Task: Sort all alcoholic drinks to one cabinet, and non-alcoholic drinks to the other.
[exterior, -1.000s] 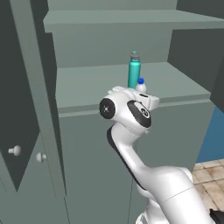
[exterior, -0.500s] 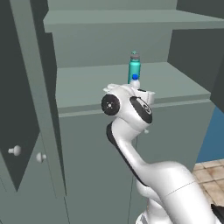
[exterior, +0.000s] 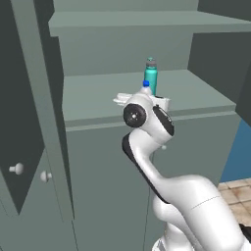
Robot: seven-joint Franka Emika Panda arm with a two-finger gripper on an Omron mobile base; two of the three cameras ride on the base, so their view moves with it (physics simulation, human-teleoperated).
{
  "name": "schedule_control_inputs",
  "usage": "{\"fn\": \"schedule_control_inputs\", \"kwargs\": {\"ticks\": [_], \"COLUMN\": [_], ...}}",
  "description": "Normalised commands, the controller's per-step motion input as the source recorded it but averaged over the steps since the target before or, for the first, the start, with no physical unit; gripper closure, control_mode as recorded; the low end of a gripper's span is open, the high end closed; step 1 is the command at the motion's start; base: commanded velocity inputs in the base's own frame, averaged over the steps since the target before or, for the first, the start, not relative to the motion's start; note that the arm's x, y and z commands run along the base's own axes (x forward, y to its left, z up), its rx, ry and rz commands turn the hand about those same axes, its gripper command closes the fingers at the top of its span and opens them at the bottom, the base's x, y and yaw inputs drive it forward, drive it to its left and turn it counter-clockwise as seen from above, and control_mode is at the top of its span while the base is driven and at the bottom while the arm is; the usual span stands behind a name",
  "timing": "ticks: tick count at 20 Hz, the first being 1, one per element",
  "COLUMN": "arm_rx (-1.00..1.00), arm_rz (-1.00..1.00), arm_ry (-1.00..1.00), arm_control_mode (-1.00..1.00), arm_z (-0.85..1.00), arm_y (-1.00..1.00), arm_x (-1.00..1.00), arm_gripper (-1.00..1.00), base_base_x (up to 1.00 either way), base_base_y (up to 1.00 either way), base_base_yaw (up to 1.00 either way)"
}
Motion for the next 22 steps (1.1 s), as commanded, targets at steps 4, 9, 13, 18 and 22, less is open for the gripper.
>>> {"fn": "schedule_control_inputs", "kwargs": {"ticks": [4, 9, 13, 18, 22], "arm_rx": [0.01, 0.02, 0.02, 0.01, 0.01], "arm_rz": [0.13, 0.13, 0.13, 0.07, 0.04], "arm_ry": [0.00, 0.00, 0.00, 0.00, 0.00], "arm_control_mode": [-1.00, -1.00, -1.00, -1.00, -1.00], "arm_z": [0.00, 0.00, -0.01, -0.06, -0.09], "arm_y": [0.23, 0.26, 0.31, 0.04, 0.00], "arm_x": [0.41, 0.44, 0.44, 0.32, 0.36], "arm_gripper": [1.00, 1.00, 1.00, 1.00, 1.00], "base_base_x": [0.00, 0.00, 0.00, 0.00, 0.00], "base_base_y": [0.00, 0.00, 0.00, 0.00, 0.00], "base_base_yaw": [0.00, 0.00, 0.00, 0.00, 0.00]}}
